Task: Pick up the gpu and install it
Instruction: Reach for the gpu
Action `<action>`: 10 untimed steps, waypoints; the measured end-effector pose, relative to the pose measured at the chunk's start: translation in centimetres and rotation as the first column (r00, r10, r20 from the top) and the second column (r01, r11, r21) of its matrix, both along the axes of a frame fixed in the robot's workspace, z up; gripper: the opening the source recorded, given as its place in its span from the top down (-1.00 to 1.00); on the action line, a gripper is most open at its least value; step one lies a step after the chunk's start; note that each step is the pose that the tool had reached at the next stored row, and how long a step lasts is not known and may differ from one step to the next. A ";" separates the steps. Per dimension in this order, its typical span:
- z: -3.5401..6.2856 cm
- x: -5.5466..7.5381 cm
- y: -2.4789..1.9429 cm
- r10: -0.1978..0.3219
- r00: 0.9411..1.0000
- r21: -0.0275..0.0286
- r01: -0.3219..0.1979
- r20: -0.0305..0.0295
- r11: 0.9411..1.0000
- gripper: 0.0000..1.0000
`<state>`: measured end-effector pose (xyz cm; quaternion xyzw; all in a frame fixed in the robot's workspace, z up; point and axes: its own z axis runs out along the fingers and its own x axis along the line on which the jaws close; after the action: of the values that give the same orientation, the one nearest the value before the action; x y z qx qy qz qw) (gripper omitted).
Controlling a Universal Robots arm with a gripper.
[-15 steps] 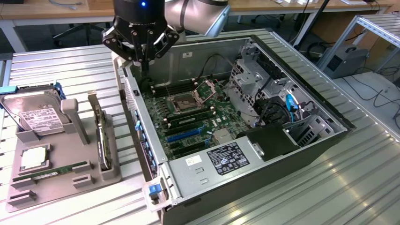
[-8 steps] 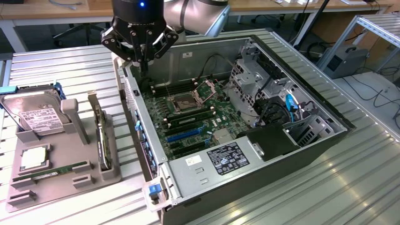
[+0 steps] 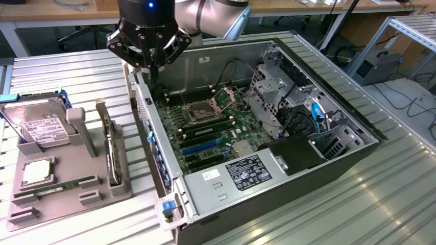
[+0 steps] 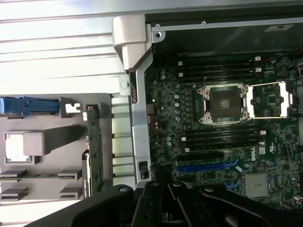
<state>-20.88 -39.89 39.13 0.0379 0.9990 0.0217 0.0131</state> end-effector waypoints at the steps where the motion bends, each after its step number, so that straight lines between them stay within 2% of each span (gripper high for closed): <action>1: 0.00 -0.1 0.00 0.000 1.000 0.000 0.000 0.000 1.000 0.79; 10: -0.01 -0.8 0.00 0.000 1.000 0.000 0.000 0.000 1.000 0.79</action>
<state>-21.70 -39.90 39.13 0.0378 0.9990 0.0217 0.0131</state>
